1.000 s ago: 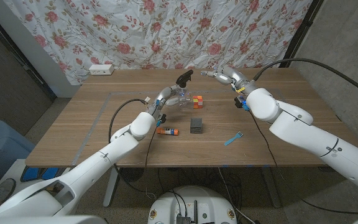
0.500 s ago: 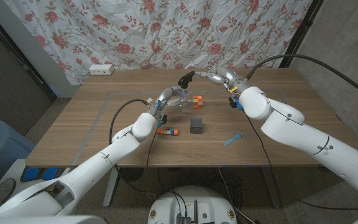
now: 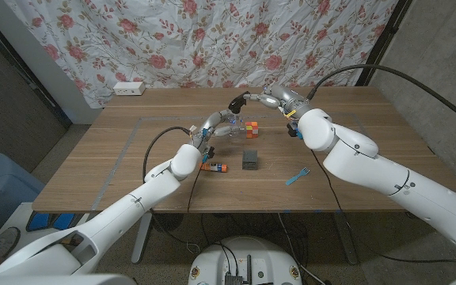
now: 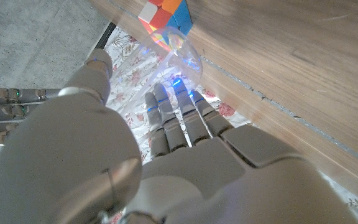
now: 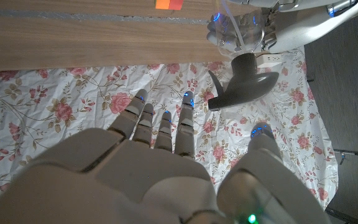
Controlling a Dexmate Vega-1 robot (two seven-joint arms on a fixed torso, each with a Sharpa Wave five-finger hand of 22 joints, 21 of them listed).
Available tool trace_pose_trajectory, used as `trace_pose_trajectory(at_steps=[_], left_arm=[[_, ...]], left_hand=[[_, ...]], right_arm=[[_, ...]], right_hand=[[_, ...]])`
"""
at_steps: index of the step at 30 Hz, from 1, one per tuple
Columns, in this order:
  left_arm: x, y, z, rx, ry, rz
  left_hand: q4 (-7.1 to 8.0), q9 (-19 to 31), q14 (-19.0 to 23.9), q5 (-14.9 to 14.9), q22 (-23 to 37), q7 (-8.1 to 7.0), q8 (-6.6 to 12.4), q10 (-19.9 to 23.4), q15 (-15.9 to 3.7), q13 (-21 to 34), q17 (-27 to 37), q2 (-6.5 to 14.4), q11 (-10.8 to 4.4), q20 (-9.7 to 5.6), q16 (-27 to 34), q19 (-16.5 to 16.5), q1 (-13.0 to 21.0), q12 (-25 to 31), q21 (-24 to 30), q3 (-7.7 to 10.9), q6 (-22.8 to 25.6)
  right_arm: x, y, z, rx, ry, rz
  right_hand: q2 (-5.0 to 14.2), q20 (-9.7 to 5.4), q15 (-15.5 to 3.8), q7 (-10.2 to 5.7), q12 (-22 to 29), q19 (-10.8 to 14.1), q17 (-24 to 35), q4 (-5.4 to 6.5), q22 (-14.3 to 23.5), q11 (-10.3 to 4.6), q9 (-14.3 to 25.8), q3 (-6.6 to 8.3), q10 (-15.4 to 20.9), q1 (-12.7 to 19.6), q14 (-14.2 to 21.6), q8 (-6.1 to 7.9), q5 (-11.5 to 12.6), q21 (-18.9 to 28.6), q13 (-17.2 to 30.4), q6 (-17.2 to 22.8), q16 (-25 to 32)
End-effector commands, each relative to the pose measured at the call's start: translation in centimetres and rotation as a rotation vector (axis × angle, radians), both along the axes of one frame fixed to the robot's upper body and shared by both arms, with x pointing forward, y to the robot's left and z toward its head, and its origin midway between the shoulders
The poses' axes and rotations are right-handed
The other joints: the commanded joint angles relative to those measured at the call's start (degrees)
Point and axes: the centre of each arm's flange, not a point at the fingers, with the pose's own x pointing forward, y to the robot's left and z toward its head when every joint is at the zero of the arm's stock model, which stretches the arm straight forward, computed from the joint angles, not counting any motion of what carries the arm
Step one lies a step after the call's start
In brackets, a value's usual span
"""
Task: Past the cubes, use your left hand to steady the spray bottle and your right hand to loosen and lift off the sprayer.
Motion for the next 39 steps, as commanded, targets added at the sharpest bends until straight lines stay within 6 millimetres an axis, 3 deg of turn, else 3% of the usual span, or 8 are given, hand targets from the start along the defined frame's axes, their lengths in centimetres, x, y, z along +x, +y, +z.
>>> trace_pose_trajectory(at_steps=[1,39], left_arm=[[0.1,-0.4,0.1,0.013,0.0,0.007],[-0.5,-0.7,-0.4,0.062,-0.002,0.022]], left_hand=[[0.09,-0.04,-0.21,0.16,0.17,0.33,0.58,0.28,-6.06,0.35,-0.01,3.14,-0.04,-3.91,0.28,-0.23,2.0,-0.13,-0.04,-0.3,0.77],[-0.19,-0.33,0.45,0.3,0.17,-0.22,1.55,1.65,-6.75,1.05,-0.16,3.79,-0.68,-3.95,0.51,0.35,2.89,-0.19,0.14,-1.18,2.17]], right_arm=[[-0.2,0.8,0.0,-0.02,-0.003,0.005],[-0.1,2.8,0.4,-0.045,-0.005,0.037]], right_hand=[[-0.02,-0.03,0.39,0.25,0.24,0.32,0.12,0.11,0.16,0.21,0.18,0.37,0.73,0.1,0.34,0.3,-0.08,0.31,0.21,0.73,0.48],[1.02,0.14,0.47,0.58,-0.01,0.2,0.49,1.03,0.17,0.79,0.31,0.38,0.52,-1.0,0.15,-0.22,-0.56,0.2,0.22,1.41,0.53]])
